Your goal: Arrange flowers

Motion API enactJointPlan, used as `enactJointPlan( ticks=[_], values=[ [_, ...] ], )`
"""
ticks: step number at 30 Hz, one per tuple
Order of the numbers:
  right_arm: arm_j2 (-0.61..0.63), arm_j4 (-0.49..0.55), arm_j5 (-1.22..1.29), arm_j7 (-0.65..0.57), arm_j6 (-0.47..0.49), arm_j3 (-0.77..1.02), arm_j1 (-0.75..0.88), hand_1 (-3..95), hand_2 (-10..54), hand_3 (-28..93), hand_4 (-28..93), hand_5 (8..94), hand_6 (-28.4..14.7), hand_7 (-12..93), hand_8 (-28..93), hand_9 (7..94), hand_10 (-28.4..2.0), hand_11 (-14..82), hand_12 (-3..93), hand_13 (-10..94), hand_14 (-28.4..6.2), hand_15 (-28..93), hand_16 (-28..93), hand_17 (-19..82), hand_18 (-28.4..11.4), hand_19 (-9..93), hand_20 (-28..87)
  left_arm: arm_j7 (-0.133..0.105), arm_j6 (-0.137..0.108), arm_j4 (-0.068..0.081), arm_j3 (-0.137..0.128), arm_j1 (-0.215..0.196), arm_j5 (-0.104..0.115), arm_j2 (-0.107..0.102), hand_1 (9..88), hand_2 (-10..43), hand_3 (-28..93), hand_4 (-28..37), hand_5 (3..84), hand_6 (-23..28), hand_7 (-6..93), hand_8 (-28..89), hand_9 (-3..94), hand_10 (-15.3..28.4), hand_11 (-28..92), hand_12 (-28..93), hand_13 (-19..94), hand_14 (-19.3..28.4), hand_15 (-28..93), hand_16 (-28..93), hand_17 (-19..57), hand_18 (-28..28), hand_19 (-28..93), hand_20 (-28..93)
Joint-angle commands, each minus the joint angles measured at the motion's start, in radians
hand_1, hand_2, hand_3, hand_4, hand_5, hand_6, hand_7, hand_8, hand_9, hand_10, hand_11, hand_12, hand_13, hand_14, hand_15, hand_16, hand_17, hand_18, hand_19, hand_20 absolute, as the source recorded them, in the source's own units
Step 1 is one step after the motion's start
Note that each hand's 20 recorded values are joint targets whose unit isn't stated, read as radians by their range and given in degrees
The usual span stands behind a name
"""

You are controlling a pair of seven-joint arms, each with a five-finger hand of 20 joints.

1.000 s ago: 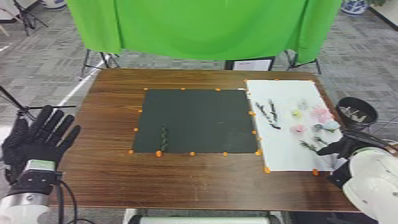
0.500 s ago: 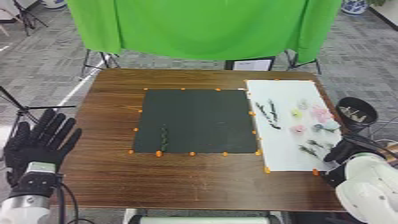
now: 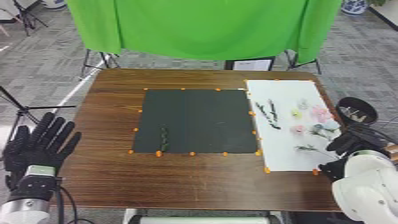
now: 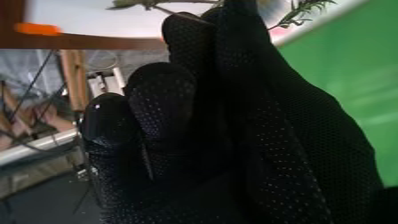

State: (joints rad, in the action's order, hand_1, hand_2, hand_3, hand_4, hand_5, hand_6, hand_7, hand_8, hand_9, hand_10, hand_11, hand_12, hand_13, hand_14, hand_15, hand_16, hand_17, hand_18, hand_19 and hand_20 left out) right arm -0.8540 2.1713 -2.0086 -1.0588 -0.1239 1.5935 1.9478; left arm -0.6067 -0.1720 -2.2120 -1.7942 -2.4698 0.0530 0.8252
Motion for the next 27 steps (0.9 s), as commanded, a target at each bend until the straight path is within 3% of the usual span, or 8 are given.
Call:
enactJointPlan(
  ticks=[1, 3, 6, 13, 21, 27],
  values=[
    [0.032, 0.093, 0.144, -0.007, -0.048, -0.017, -0.101, 54.2, -9.5, 74, -19, 80.0, -1.8, 29, 17, 85.9, -11.0, 14.1, 46.7, 75, -10.7, 67, 34, 47, -24.2, 93, 38, 0.001, 0.000, -0.007, -0.011, -0.019, 0.001, -0.007, 27.9, 13.0, 72, -28.3, 44.2, 8.4, 12.0, -8, 37.2, 14.6, 19, 11, 27, 15.5, 34, -6, -6.3, 14.0, 34, 10],
    [0.032, 0.082, 0.151, -0.002, -0.077, -0.070, -0.154, 53.4, -9.5, 75, -17, 79.4, -2.0, 31, 17, 85.6, -11.3, 15.6, 47.8, 76, -10.5, 67, 33, 47, -24.1, 93, 39, 0.000, 0.002, -0.009, -0.017, -0.029, 0.000, -0.006, 27.9, 13.0, 72, -28.3, 44.2, 8.3, 12.0, -8, 37.3, 14.6, 19, 11, 27, 15.5, 34, -6, -6.3, 14.0, 34, 10],
    [0.012, 0.043, 0.198, 0.003, -0.071, -0.186, -0.270, 49.8, -9.5, 77, -12, 78.7, -2.7, 35, 16, 85.7, -11.3, 19.2, 49.6, 77, -9.2, 67, 34, 50, -23.6, 93, 41, 0.001, -0.014, -0.016, -0.027, -0.051, 0.009, 0.001, 27.8, 12.9, 72, -28.3, 44.2, 8.3, 12.1, -8, 37.3, 14.6, 19, 11, 27, 15.5, 34, -6, -6.3, 14.0, 34, 10],
    [-0.087, -0.030, 0.137, 0.015, -0.069, -0.456, -0.479, 43.4, -9.5, 80, -2, 77.1, -2.5, 43, 15, 88.4, -11.2, 21.4, 46.8, 84, -6.0, 60, 33, 56, -21.8, 93, 41, 0.030, -0.016, -0.002, -0.003, 0.001, -0.002, -0.007, 27.9, 12.9, 72, -28.3, 44.2, 8.3, 12.1, -8, 37.3, 14.6, 19, 11, 27, 15.5, 34, -6, -6.3, 14.0, 34, 10],
    [-0.220, -0.143, 0.053, 0.006, -0.013, -0.706, -0.639, 41.8, -9.5, 81, 1, 76.8, -2.7, 47, 13, 89.6, -11.6, 22.0, 45.8, 87, -5.8, 58, 34, 58, -22.0, 93, 41, 0.056, -0.027, 0.008, 0.046, 0.057, -0.008, -0.017, 27.9, 13.0, 72, -28.3, 44.1, 8.3, 12.2, -8, 37.3, 14.6, 19, 11, 27, 15.5, 34, -6, -6.2, 14.0, 34, 10],
    [-0.302, -0.218, 0.021, 0.001, 0.031, -0.788, -0.675, 41.6, -9.5, 81, 1, 76.8, -2.8, 48, 13, 89.7, -11.8, 22.7, 45.6, 87, -5.8, 58, 34, 58, -22.3, 93, 41, 0.050, -0.042, 0.008, 0.068, 0.077, -0.006, -0.031, 27.9, 12.9, 72, -28.3, 44.2, 8.3, 12.1, -8, 37.3, 14.6, 19, 11, 27, 15.5, 34, -6, -6.3, 14.0, 34, 10]
  ],
)
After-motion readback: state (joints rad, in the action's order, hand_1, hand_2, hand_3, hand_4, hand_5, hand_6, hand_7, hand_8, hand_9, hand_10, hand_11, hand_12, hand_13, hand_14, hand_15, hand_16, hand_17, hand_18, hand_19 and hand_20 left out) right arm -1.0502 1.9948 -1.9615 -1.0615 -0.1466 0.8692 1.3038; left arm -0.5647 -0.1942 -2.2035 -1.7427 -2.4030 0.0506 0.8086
